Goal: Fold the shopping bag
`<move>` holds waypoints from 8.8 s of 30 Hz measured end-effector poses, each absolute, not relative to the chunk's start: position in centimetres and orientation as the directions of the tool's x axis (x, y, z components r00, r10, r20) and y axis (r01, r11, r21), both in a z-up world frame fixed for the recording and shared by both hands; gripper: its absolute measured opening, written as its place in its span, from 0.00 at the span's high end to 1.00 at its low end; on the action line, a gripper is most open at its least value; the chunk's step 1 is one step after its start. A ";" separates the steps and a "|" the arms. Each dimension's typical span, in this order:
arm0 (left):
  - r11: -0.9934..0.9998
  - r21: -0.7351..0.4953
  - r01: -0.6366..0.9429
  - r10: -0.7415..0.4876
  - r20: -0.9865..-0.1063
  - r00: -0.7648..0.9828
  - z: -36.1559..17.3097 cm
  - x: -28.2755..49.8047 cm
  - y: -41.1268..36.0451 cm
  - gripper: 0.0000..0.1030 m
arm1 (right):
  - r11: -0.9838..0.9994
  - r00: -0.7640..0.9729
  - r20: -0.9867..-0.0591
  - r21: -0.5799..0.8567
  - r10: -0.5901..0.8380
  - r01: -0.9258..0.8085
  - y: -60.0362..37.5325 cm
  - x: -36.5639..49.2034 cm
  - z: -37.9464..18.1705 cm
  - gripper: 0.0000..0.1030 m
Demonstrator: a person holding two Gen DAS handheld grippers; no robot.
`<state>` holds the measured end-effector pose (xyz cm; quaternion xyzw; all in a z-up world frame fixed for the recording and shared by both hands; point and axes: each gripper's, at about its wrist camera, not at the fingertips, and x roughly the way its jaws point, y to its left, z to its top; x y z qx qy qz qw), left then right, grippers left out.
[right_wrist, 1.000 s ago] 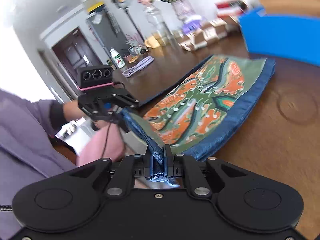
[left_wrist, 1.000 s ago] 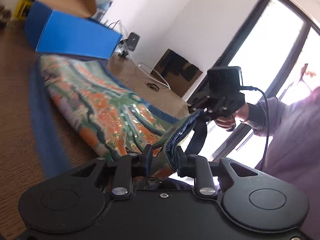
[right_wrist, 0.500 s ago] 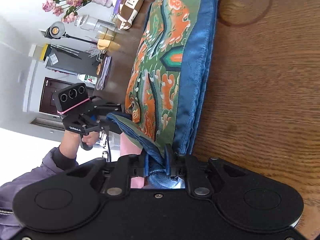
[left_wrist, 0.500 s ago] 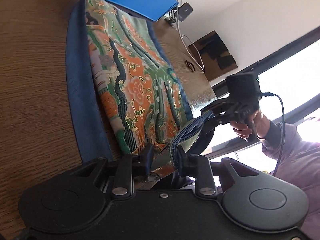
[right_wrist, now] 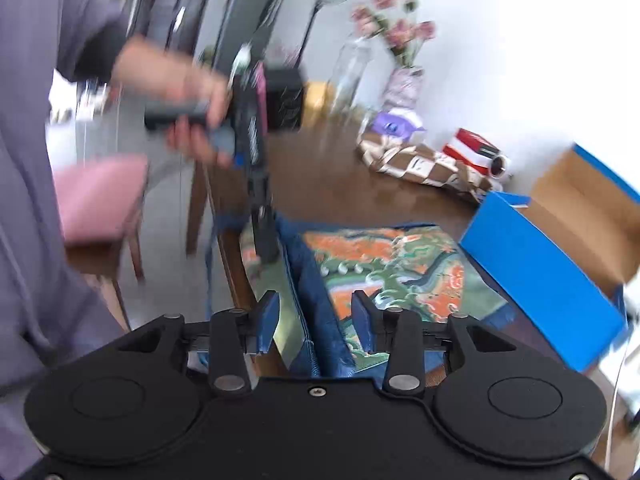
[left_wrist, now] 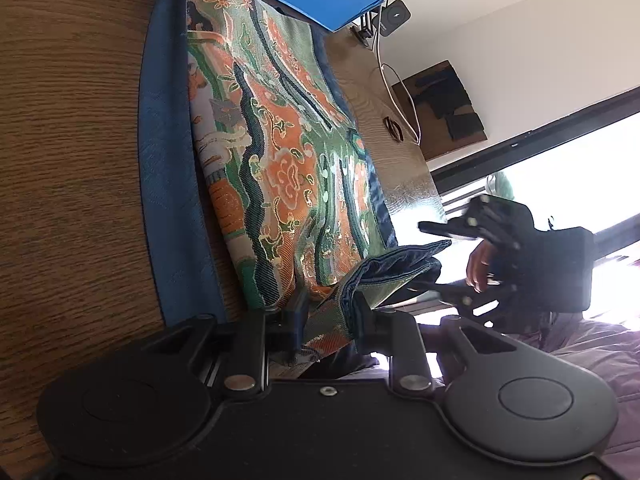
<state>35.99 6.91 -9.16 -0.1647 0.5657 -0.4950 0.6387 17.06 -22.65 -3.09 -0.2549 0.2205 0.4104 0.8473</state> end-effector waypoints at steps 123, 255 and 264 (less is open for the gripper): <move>0.016 -0.055 0.998 -0.707 -0.707 -0.028 -3.1 30.1 3.9 0.31 | 0.474 0.187 -0.776 0.159 0.602 -0.866 -24.0 26.2 -4.4 0.87; 0.124 -0.368 0.922 -0.789 -0.600 -0.133 -7.2 36.2 5.1 0.64 | 0.415 0.066 -0.778 0.260 0.625 -0.872 -24.6 31.7 -2.9 0.55; 0.102 -0.506 0.856 -0.787 -0.568 -0.242 -8.1 38.9 4.7 0.62 | 0.508 0.339 -0.674 0.064 0.657 -0.859 -25.8 27.9 -5.5 0.63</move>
